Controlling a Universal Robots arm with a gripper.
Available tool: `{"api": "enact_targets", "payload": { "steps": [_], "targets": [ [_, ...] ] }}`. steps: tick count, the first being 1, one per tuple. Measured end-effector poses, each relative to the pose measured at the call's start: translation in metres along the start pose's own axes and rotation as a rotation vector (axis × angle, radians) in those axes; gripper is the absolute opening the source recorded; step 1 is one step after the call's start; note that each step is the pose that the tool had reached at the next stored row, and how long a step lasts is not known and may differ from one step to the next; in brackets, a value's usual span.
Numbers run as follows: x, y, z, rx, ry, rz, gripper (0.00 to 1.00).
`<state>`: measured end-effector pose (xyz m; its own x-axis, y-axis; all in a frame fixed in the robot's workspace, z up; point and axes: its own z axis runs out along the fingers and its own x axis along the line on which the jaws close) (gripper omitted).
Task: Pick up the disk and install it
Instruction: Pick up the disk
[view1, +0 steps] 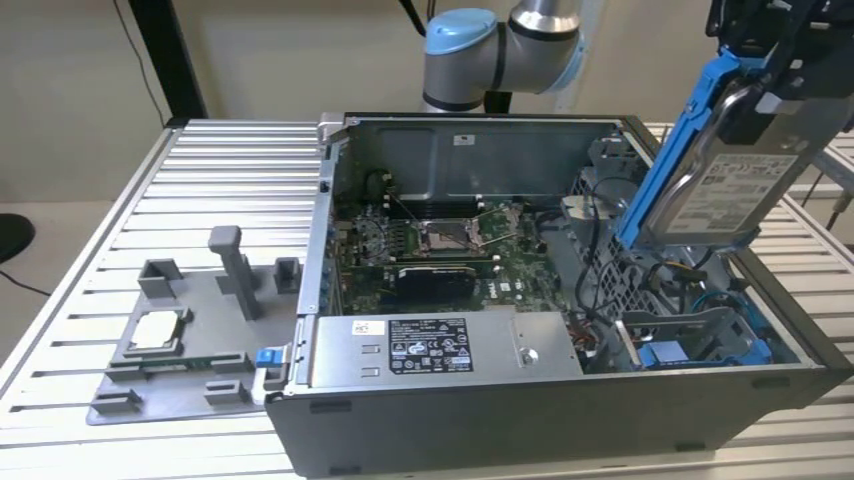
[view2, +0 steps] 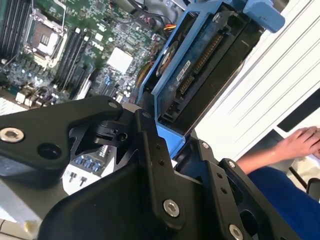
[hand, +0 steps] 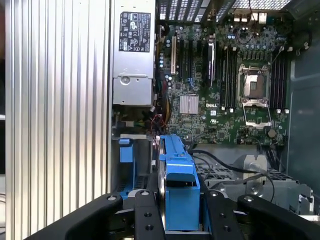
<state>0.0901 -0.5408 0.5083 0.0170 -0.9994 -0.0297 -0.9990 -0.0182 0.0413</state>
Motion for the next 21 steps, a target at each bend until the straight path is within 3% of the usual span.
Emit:
{"api": "enact_targets", "payload": {
  "steps": [10,18,21],
  "targets": [
    [0.0183,-0.0062,-0.0006,0.0001,-0.0001,0.002,0.0],
    [0.029,-0.0126,0.0009,0.0001,-0.0002,0.003,0.0],
    [0.0293,-0.0127,0.001,0.0001,-0.0004,0.003,0.0]
  ]
}}
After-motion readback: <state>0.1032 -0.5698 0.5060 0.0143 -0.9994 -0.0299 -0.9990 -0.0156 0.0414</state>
